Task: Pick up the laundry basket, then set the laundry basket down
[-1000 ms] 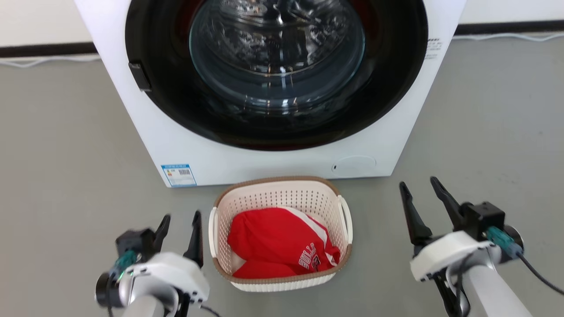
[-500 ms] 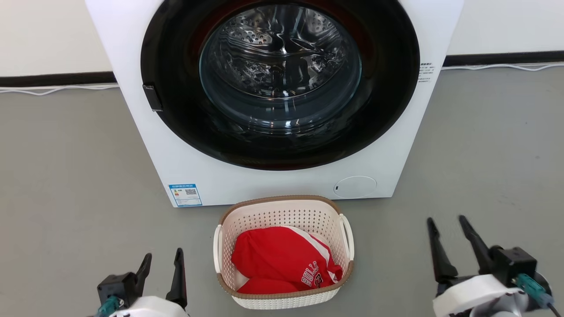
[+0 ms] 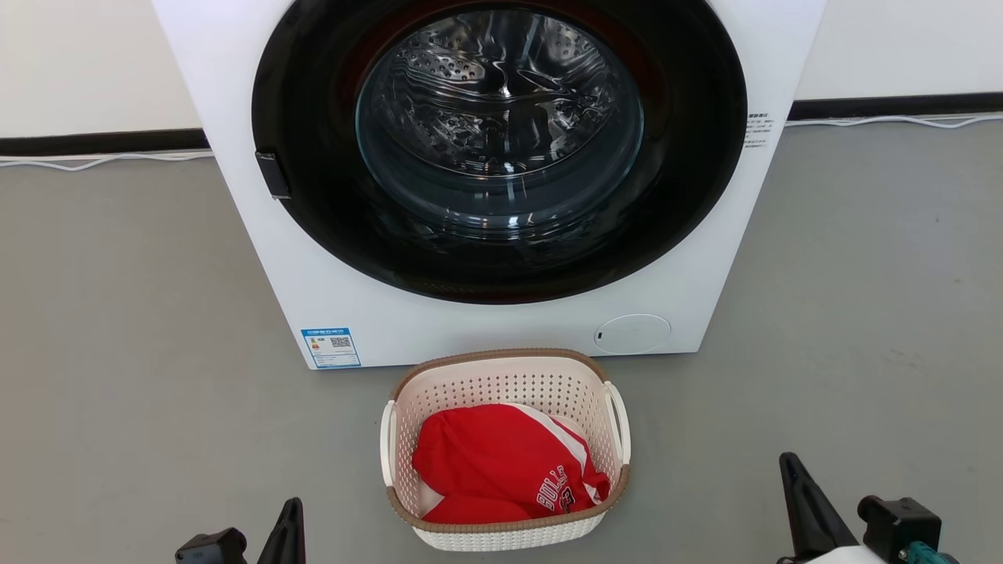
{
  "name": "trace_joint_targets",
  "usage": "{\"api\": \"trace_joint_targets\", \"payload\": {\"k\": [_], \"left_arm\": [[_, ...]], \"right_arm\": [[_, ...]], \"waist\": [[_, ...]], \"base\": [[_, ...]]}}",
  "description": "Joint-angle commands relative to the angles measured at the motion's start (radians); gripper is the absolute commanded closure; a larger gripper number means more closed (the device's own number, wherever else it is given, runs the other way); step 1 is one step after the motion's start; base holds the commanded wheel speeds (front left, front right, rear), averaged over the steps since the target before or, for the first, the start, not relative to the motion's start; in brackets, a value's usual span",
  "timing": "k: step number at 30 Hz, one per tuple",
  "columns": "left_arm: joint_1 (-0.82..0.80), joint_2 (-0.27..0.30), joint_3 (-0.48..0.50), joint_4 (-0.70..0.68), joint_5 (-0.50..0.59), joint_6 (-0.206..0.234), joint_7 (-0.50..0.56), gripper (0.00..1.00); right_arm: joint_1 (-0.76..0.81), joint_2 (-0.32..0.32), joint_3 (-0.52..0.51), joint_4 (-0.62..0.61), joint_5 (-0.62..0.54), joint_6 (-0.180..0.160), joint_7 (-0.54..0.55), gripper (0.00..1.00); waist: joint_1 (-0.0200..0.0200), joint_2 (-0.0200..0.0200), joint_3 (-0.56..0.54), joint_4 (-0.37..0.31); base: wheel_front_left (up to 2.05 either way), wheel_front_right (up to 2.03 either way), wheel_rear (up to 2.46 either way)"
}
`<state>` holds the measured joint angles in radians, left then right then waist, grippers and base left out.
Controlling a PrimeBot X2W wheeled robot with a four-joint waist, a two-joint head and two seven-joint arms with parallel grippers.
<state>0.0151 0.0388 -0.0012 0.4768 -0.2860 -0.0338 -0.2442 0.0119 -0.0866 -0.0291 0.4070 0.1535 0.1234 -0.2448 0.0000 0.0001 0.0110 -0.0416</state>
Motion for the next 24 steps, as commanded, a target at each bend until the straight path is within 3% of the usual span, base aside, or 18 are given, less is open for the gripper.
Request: {"api": "trace_joint_targets", "payload": {"k": [1,6,10,24], "left_arm": [[-0.022,0.008,0.005,-0.019,-0.016,-0.002,0.006,1.00],[-0.025,0.008,0.011,-0.028,-0.069,-0.005,0.022,1.00],[-0.028,0.008,0.013,-0.035,-0.112,-0.009,0.032,1.00],[-0.039,0.009,0.024,-0.060,-0.261,-0.019,0.070,1.00]], "right_arm": [[-0.018,-0.009,-0.004,-0.018,0.019,0.000,0.006,1.00],[-0.021,-0.007,-0.008,-0.025,0.078,0.001,0.021,1.00],[-0.023,-0.006,-0.009,-0.030,0.125,0.001,0.032,1.00],[-0.035,-0.001,-0.018,-0.047,0.288,0.002,0.071,1.00]], "waist": [[0.0002,-0.0001,0.000,0.000],[0.0024,-0.0001,-0.003,0.002],[0.0003,-0.0001,-0.001,0.003],[0.0001,-0.0001,-0.002,0.008]], "base": [[0.00,0.00,0.00],[0.00,0.00,0.00],[0.00,0.00,0.00],[0.00,0.00,0.00]]}}
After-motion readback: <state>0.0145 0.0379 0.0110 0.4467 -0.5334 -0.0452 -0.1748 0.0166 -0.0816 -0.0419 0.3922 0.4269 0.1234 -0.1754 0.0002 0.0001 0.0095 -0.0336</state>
